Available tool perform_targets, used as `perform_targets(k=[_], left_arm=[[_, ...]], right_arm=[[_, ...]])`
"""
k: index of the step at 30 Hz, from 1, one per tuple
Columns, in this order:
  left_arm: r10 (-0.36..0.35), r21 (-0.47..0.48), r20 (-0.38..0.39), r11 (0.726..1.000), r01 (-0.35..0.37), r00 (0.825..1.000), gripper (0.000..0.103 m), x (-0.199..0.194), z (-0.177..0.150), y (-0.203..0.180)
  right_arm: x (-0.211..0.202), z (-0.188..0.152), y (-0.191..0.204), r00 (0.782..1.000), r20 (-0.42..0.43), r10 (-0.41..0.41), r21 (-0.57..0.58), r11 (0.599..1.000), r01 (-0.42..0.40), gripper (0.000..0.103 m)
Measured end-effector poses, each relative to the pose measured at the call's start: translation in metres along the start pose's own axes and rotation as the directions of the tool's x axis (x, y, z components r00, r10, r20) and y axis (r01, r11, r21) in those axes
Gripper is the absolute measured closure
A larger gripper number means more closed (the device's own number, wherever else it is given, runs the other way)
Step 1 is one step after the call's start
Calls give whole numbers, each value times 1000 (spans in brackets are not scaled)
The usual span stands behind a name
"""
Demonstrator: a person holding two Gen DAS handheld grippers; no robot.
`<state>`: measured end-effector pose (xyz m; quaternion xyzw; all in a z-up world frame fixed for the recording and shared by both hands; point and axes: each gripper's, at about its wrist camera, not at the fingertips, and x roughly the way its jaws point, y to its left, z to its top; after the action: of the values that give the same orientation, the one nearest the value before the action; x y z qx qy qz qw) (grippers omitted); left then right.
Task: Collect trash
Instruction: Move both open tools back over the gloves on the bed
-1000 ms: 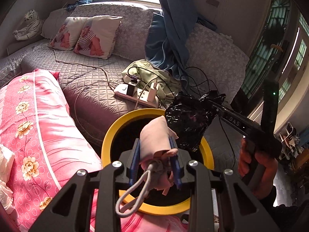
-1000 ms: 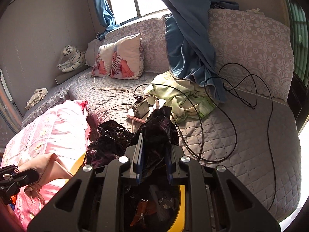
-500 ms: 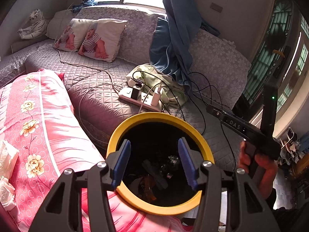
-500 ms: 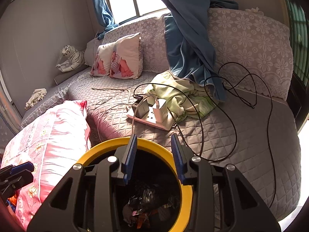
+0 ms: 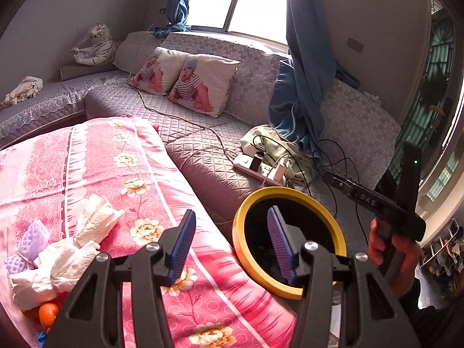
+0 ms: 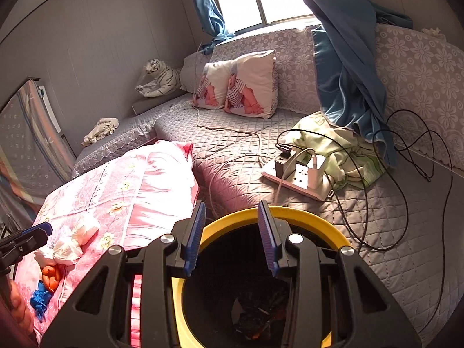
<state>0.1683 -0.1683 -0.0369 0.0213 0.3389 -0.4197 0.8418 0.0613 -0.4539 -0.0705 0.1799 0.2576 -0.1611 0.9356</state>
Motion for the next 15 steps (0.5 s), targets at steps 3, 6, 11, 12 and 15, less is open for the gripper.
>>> perform_targets(k=[3, 6, 11, 12, 15], left_arm=[[65, -22, 35, 998, -64, 997, 55, -31, -3, 22], [123, -48, 64, 992, -120, 990, 55, -63, -6, 43], [231, -90, 109, 971, -222, 967, 51, -116, -11, 75], [249, -97, 117, 966, -239, 961, 51, -126, -13, 80], [301, -123, 134, 951, -285, 944, 47, -153, -24, 94]], right_arm=[[5, 1, 29, 996, -30, 84, -24, 996, -85, 68], [7, 2, 60, 988, -52, 146, -61, 987, -149, 68], [6, 2, 112, 969, -80, 233, -127, 962, -242, 62], [7, 2, 122, 965, -88, 247, -140, 956, -258, 62], [7, -1, 152, 954, -110, 278, -193, 936, -295, 61]])
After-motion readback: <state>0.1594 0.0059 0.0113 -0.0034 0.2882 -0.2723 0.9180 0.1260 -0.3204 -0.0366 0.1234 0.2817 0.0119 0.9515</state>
